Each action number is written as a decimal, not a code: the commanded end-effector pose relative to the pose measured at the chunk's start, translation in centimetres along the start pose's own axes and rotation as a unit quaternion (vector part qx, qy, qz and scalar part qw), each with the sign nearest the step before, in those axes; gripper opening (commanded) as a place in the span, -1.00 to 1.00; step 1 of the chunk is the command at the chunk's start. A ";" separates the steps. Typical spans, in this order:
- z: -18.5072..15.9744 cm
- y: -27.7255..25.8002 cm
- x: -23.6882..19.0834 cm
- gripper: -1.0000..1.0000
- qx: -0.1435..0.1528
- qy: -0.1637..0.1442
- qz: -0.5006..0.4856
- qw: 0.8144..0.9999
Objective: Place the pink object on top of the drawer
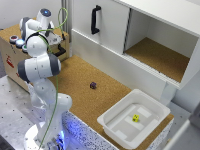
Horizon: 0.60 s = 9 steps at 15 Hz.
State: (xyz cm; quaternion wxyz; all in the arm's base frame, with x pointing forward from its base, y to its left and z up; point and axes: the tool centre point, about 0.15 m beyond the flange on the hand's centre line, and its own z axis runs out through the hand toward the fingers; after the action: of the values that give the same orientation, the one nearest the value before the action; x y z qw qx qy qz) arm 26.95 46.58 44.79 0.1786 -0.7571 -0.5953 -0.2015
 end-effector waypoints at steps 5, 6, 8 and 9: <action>-8.1 -2.6 -0.4 1.00 0.005 0.024 -0.042 0.999; -9.1 -2.7 -1.6 1.00 0.000 0.018 -0.037 0.999; -10.2 -3.2 -4.2 1.00 -0.010 -0.002 -0.039 0.999; -10.6 -3.4 -5.7 1.00 -0.015 -0.014 -0.039 0.999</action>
State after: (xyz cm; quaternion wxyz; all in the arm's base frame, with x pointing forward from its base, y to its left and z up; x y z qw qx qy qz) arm 24.16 44.33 50.18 0.1755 -0.7407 -0.6165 -0.2012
